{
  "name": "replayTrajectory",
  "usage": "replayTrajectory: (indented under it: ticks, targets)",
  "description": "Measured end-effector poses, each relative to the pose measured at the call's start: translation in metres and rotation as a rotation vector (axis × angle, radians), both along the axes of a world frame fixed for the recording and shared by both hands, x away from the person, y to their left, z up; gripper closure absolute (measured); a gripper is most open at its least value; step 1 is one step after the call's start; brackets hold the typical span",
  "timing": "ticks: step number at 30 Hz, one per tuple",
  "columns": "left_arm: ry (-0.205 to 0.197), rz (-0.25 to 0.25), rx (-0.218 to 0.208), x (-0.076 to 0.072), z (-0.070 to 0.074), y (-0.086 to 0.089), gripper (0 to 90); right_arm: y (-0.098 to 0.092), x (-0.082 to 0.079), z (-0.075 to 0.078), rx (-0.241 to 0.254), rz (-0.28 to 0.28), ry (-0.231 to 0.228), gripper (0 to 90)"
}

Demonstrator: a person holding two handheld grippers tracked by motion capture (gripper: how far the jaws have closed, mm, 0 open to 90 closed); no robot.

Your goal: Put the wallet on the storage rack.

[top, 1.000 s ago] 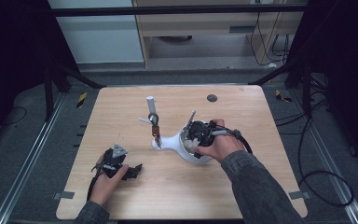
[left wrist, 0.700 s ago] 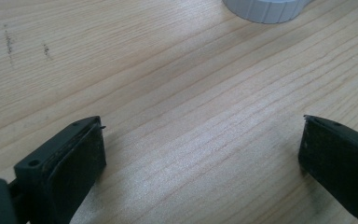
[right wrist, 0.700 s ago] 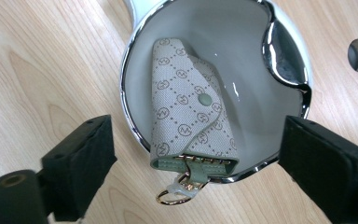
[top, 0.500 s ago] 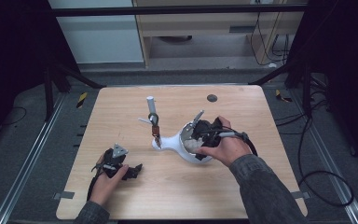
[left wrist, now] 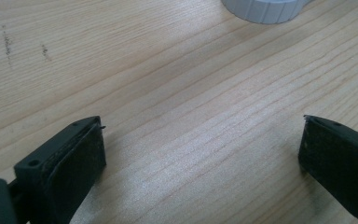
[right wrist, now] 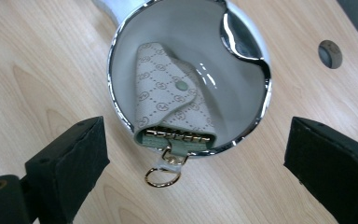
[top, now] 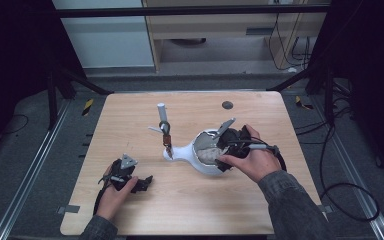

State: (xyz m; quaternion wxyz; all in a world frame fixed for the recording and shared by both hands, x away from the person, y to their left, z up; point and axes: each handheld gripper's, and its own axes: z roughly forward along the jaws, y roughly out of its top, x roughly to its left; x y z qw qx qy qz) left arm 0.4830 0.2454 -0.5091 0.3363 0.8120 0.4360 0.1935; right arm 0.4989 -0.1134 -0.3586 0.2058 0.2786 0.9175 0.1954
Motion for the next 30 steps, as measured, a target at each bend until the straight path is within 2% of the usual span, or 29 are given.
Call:
replayTrajectory:
  ticks: [3, 9, 17, 21, 24, 30]
  targets:
    - [0.000, 0.000, 0.000, 0.000, 0.000, 0.000, 0.0, -0.006, 0.000, 0.001, 0.028, -0.017, -0.015, 7.9]
    - [0.001, -0.002, 0.003, 0.000, 0.000, 0.000, 0.0, -0.019, -0.001, 0.000, 0.051, -0.042, -0.049, 10.0]
    - [0.001, -0.001, 0.003, 0.000, 0.000, 0.000, 0.0, -0.038, -0.005, -0.003, 0.100, -0.077, -0.119, 10.8]
    - [0.001, -0.001, 0.003, 0.000, 0.000, 0.000, 0.0, -0.052, -0.005, -0.002, 0.158, -0.120, -0.169, 10.8]
    - [0.001, -0.001, 0.003, 0.000, 0.000, 0.000, 0.0, -0.063, -0.006, -0.004, 0.203, -0.147, -0.176, 10.9]
    - [0.001, 0.000, 0.002, 0.000, 0.000, 0.000, 0.0, -0.080, -0.009, -0.013, 0.239, -0.182, -0.173, 10.9]
